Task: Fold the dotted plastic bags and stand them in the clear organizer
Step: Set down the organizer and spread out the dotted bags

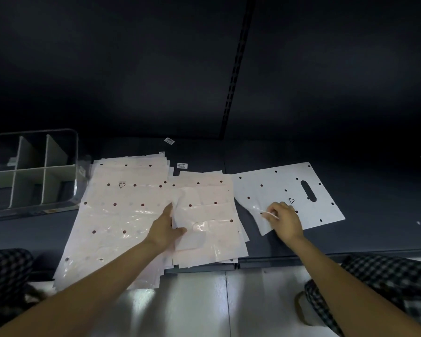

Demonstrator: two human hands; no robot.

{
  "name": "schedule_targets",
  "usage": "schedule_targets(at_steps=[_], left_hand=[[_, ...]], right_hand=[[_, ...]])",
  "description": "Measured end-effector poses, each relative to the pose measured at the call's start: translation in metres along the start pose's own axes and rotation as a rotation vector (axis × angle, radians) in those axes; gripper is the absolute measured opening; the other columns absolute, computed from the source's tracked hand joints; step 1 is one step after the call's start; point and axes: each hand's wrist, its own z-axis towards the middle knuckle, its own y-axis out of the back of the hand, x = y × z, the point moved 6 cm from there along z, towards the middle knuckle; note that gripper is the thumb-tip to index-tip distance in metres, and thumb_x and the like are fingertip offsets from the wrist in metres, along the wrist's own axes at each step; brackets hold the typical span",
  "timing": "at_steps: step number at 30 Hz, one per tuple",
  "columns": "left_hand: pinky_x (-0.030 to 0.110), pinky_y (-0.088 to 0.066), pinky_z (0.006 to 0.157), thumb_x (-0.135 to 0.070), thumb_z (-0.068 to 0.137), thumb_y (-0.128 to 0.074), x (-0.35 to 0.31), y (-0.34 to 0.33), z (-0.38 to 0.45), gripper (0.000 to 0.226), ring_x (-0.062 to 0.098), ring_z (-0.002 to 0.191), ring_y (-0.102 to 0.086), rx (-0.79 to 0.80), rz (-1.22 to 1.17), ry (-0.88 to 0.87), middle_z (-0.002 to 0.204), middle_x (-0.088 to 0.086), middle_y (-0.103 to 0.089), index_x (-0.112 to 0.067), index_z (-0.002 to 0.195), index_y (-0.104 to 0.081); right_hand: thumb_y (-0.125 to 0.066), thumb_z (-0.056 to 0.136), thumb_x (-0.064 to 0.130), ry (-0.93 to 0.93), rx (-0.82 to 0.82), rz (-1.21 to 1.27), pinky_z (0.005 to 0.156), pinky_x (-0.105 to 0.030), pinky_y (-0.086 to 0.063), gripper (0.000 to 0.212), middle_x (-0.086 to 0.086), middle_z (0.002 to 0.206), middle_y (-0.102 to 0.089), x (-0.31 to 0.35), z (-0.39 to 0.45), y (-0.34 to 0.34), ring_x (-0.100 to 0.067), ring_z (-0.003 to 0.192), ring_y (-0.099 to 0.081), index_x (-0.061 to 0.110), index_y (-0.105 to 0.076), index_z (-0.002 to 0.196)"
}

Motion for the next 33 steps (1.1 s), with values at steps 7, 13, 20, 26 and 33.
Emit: schedule_targets(at_steps=[7, 13, 20, 26, 33], left_hand=[[0.027, -0.041, 0.084, -0.022, 0.084, -0.07, -0.017, 0.028, -0.015, 0.071, 0.025, 0.102, -0.055, -0.183, -0.172, -0.045, 0.124, 0.012, -0.049, -0.014, 0.143, -0.032], [0.021, -0.046, 0.084, -0.041, 0.074, -0.076, -0.022, 0.042, -0.05, 0.068, 0.009, 0.107, -0.056, 0.127, -0.514, -0.182, 0.125, -0.007, -0.052, -0.035, 0.132, -0.041], [0.017, -0.049, 0.048, 0.008, 0.084, -0.055, 0.028, 0.102, -0.054, 0.042, 0.012, 0.071, -0.06, -0.19, -0.614, -0.048, 0.094, 0.011, -0.063, -0.012, 0.121, -0.051], [0.033, -0.045, 0.07, -0.04, 0.098, -0.044, 0.094, 0.118, -0.056, 0.028, 0.027, 0.085, -0.06, -0.14, -0.983, 0.408, 0.097, 0.009, -0.064, -0.019, 0.11, -0.057], [0.029, -0.042, 0.069, 0.003, 0.087, -0.06, 0.11, 0.125, -0.052, 0.038, 0.024, 0.08, -0.052, -0.312, -0.59, 0.291, 0.084, 0.006, -0.054, -0.016, 0.12, -0.056]], right_hand=[[-0.043, 0.098, 0.025, -0.292, -0.284, 0.401, 0.059, -0.028, -0.037, 0.02, -0.005, 0.078, -0.057, 0.055, 0.007, 0.041, -0.026, 0.076, -0.053, 0.01, -0.052, 0.09], [-0.045, 0.097, 0.015, -0.309, 0.073, 0.975, 0.066, -0.038, -0.057, 0.02, -0.01, 0.077, -0.063, 0.203, -0.005, 0.006, -0.022, 0.071, -0.064, 0.003, -0.057, 0.086], [-0.044, 0.1, 0.019, -0.21, 0.47, 1.234, 0.077, -0.026, -0.056, 0.015, -0.014, 0.093, -0.067, 0.31, -0.045, -0.067, -0.02, 0.081, -0.068, 0.006, -0.051, 0.103], [-0.053, 0.095, 0.018, 0.148, 0.3, 0.527, 0.09, -0.019, -0.037, 0.015, -0.001, 0.118, -0.06, 0.269, -0.064, -0.091, -0.014, 0.11, -0.051, 0.015, -0.057, 0.109], [-0.039, 0.099, 0.033, 0.04, -0.014, -0.022, 0.117, -0.036, -0.014, 0.049, 0.0, 0.156, -0.02, 0.183, -0.075, -0.088, -0.02, 0.144, -0.012, 0.018, -0.031, 0.145]])
